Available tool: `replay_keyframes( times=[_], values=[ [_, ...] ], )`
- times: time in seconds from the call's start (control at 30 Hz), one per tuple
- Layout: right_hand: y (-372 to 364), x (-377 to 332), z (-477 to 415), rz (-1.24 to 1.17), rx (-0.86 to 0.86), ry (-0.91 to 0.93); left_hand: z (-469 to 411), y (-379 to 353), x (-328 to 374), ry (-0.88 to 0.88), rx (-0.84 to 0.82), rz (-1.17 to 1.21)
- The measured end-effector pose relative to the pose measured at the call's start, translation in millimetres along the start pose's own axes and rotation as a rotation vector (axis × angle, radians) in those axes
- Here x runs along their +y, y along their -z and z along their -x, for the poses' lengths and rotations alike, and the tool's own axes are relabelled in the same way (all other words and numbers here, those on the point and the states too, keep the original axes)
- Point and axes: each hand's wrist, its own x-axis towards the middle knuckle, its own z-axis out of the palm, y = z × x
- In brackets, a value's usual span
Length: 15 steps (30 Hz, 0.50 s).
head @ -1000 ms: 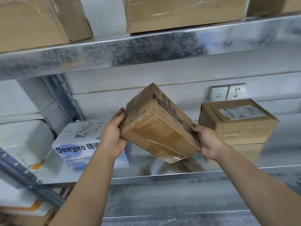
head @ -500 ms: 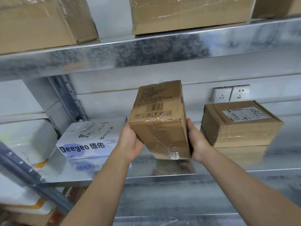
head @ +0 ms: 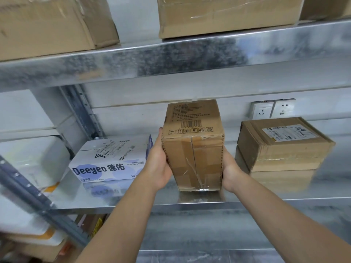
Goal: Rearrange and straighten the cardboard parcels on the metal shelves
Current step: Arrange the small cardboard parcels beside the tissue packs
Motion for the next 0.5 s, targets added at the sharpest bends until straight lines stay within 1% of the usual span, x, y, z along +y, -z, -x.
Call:
replay_keyframes(
  times=[0.1,0.23,0.3,0.37,0.5],
  values=[
    [-3,-6,1,0.106,0.049,0.031,1,2,2,-0.011,-0.014,0.020],
    [-3,-14,0,0.429,0.157,0.130,1,5,3,-0.031,-0.012,0.054],
    [-2,-18,-1,0.523,0.159,0.190,0,8,0,-0.031,0.010,0.071],
    [-1,-18,-1,0.483,0.095,0.217,-1,12,-2,-0.018,0.042,0.097],
    [-3,-20,7,0.369,-0.050,0.262,0,18,-4,0.024,0.047,0.116]
  ],
)
